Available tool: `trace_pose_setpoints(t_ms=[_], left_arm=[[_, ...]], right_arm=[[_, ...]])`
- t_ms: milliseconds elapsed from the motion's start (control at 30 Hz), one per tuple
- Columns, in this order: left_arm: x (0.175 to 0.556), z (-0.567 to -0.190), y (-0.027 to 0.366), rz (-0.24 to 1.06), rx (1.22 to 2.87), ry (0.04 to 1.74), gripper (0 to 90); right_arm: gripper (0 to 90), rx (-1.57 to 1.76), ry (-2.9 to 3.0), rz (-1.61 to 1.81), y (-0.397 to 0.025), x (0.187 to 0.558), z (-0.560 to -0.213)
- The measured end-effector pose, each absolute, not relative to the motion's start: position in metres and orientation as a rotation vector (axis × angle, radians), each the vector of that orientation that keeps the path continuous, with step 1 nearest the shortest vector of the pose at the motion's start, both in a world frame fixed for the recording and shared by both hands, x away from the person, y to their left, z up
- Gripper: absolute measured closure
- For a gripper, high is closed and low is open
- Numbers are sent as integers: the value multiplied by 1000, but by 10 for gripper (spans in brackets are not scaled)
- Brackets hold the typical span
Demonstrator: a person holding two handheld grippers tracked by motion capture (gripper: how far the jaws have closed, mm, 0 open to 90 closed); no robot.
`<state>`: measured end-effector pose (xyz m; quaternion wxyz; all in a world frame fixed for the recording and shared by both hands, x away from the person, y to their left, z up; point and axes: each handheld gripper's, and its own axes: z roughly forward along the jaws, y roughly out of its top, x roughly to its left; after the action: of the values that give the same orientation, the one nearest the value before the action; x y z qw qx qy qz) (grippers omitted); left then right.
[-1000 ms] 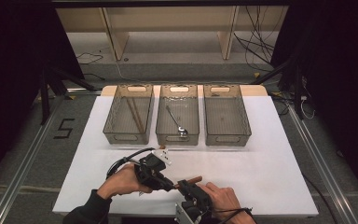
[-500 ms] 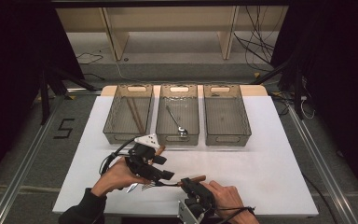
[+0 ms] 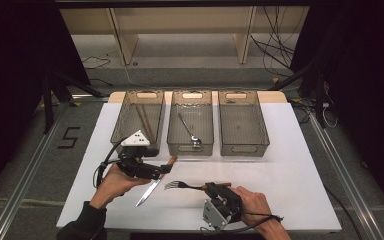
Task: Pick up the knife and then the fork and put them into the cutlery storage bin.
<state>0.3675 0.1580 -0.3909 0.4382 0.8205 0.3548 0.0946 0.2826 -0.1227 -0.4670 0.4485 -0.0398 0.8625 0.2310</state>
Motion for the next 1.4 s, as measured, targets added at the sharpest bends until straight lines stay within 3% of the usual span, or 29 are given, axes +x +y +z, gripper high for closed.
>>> trace_pose_setpoints(t_ms=[500, 1133, 1400], left_arm=[[370, -437, 176, 298, 2018, 1080, 180], [361, -464, 180, 309, 1994, 1108, 175], [359, -470, 178, 308, 2000, 1113, 175]], right_arm=[[769, 309, 2199, 764, -155, 320, -435], [768, 987, 2206, 1107, -201, 402, -375], [767, 1191, 2196, 1148, -214, 442, -372]])
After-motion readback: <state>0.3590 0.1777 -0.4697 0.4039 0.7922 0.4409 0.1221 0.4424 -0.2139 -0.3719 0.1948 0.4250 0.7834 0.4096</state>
